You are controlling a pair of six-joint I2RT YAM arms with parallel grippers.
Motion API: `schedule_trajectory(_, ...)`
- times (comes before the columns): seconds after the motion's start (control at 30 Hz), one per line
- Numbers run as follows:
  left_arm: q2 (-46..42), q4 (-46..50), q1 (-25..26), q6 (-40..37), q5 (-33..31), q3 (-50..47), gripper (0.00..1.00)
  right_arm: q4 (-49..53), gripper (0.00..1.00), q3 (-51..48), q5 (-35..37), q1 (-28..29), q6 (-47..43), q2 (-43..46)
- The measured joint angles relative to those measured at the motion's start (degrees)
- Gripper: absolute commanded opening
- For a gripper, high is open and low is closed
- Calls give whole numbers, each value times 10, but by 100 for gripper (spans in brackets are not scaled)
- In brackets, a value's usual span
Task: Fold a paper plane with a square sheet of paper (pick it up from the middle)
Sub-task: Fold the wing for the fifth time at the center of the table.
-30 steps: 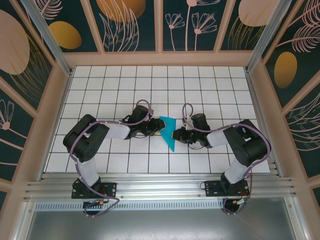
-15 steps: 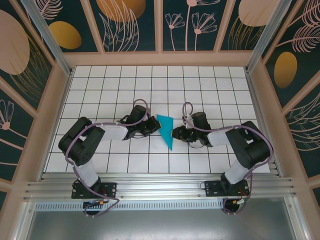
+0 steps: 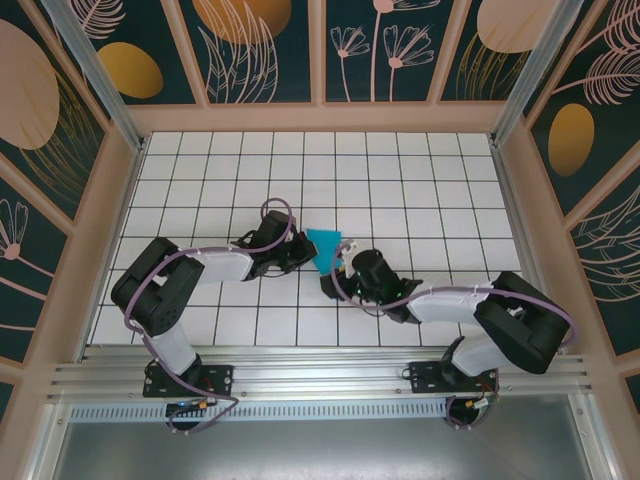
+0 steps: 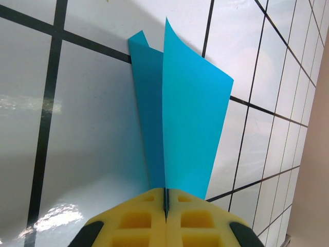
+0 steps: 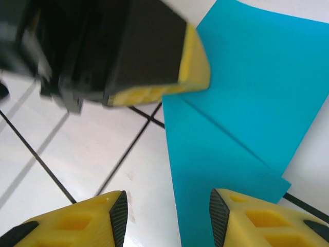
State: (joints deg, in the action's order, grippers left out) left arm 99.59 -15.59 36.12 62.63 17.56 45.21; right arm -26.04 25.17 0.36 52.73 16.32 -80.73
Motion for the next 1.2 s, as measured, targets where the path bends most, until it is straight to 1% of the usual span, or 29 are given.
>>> schedule_trajectory(0.13,0,0,0,0,-1,0,0,-22,50,-11,88,48,-75,-16)
schedule_trajectory(0.27,0,0,0,0,0,0,0,-42,49,-4,152,80,-130,-56)
schedule_trajectory(0.5,0,0,0,0,0,0,0,-54,43,30,250,109,-191,-130)
schedule_trajectory(0.77,0,2,0,0,1,0,1,-59,32,45,301,116,-222,-163)
schedule_trajectory(1.1,0,4,0,0,2,0,2,-70,12,48,339,125,-232,-177)
schedule_trajectory(1.2,0,5,0,0,1,0,5,-71,5,49,344,125,-230,-179)
